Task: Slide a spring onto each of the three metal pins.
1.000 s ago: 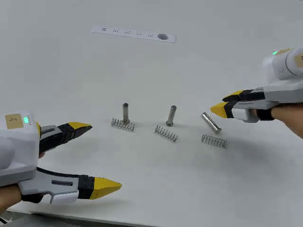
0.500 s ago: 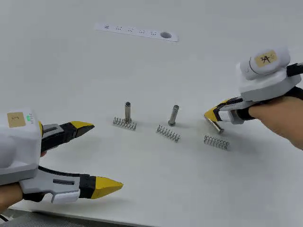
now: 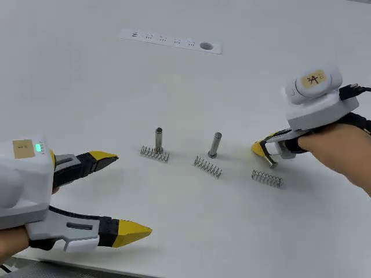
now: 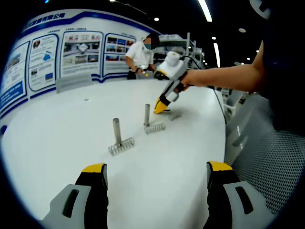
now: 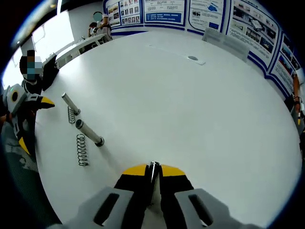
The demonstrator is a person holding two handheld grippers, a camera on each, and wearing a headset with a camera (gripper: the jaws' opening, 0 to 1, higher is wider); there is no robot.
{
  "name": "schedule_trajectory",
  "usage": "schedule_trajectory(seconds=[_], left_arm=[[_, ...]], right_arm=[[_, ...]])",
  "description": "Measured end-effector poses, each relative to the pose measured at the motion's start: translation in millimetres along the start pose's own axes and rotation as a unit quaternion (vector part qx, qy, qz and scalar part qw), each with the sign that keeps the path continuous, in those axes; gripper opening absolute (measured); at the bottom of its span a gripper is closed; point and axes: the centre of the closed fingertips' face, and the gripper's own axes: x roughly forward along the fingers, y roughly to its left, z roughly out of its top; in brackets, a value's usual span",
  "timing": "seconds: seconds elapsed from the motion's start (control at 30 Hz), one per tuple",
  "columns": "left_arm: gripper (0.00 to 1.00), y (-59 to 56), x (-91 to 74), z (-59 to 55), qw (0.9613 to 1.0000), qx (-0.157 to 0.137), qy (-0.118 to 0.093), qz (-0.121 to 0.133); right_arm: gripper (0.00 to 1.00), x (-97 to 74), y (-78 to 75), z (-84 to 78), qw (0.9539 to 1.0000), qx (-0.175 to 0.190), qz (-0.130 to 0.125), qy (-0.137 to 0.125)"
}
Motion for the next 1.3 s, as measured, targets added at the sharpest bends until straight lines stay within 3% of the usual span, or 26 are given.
schedule_trajectory(seconds=[0.27, 0.4, 0.53, 0.77, 1.3], left_arm=[[0.87, -0.6, 0.2, 0.2, 1.0, 0.001, 0.001, -0.001], [0.86, -0.5, 0.4, 0.2, 1.0, 0.003, 0.002, -0.001], [0.86, 0.1, -0.6, 1.1, 1.0, 0.004, 0.0, 0.002], [0.86, -1.8, -0.6, 3.1, 1.0, 0.009, -0.002, 0.001], [0.86, -3.8, -2.1, 5.9, 0.9999, 0.017, -0.003, -0.001]], right_arm=[[0.09, -0.1, 2.3, -0.1, 0.9997, -0.011, -0.012, 0.019], [0.09, -0.4, 1.5, -0.1, 0.9997, -0.008, -0.014, 0.017], [0.09, -7.2, 0.0, 5.8, 0.9998, 0.012, -0.014, -0.014], [0.09, -27.6, 3.7, 15.6, 0.999, 0.022, -0.008, -0.039], [0.08, -44.8, 10.6, 10.9, 0.9959, 0.04, -0.007, -0.081]])
